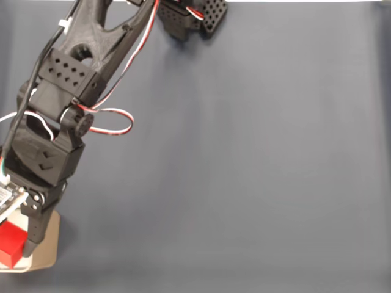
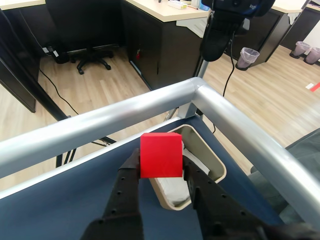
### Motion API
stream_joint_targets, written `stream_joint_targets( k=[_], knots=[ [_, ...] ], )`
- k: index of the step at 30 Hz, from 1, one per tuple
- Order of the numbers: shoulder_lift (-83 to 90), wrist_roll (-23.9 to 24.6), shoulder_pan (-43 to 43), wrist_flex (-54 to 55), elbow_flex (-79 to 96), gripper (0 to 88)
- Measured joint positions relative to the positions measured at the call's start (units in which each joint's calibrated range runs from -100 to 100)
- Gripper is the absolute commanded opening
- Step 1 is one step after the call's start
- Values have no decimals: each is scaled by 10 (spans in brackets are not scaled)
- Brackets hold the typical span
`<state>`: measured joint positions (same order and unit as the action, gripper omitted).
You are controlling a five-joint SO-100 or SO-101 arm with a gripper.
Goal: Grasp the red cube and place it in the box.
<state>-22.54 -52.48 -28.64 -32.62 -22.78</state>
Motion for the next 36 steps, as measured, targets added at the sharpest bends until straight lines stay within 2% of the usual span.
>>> stream_joint_targets(
  k=[36],
  knots=[
    [-40,24,-39,19,-14,41]
  ],
)
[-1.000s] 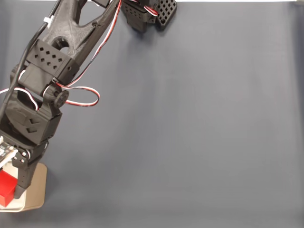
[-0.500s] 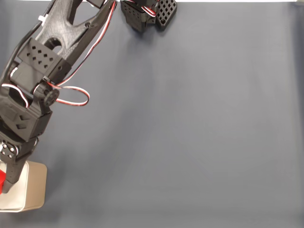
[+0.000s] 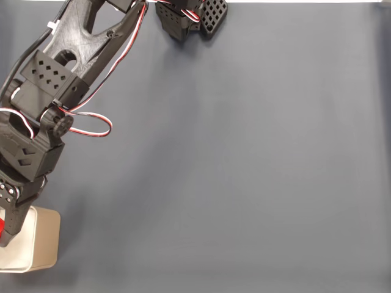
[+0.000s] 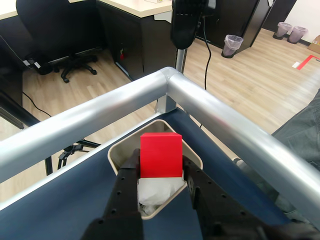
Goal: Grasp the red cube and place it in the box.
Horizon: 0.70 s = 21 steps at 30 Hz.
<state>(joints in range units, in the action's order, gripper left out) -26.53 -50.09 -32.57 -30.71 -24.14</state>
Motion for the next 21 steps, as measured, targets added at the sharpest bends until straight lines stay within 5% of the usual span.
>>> stream_joint_targets(
  k=[21],
  knots=[
    [0,0,5,0,0,41]
  ],
)
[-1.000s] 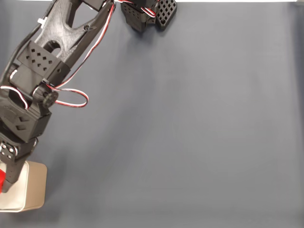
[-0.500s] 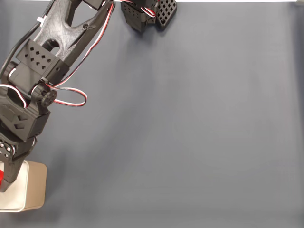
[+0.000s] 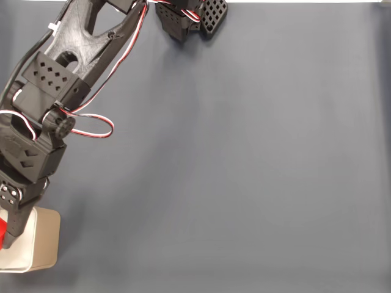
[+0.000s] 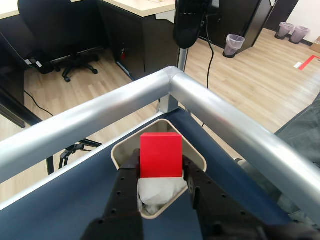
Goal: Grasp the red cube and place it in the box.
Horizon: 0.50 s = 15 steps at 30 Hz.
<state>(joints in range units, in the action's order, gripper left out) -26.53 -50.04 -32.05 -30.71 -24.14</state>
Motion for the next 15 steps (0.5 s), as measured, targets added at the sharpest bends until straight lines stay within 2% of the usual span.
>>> stream_joint_targets(
  k=[6,7,9,10,12,15],
  knots=[
    [0,0,1,0,0,58],
    [0,0,1,0,0,112],
    [0,0,2,0,0,301],
    [0,3,2,-1,0,367],
    [0,5,3,-10,0,461],
    [0,5,3,-38,0,550]
  ],
)
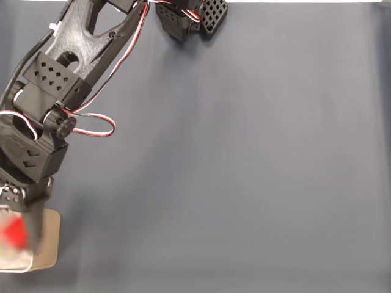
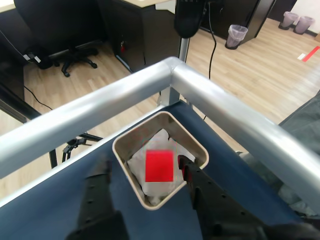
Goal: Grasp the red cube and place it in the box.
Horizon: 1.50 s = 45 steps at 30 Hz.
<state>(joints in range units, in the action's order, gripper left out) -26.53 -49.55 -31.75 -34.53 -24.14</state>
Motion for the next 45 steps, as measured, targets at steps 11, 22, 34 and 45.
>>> stream_joint_targets(
  k=[11,22,34,45],
  knots=[
    [1,0,0,-17,-14,603],
    [1,0,0,-15,-14,606],
    [1,0,0,-1,-14,606],
    [1,6,0,10,-14,513]
  ],
)
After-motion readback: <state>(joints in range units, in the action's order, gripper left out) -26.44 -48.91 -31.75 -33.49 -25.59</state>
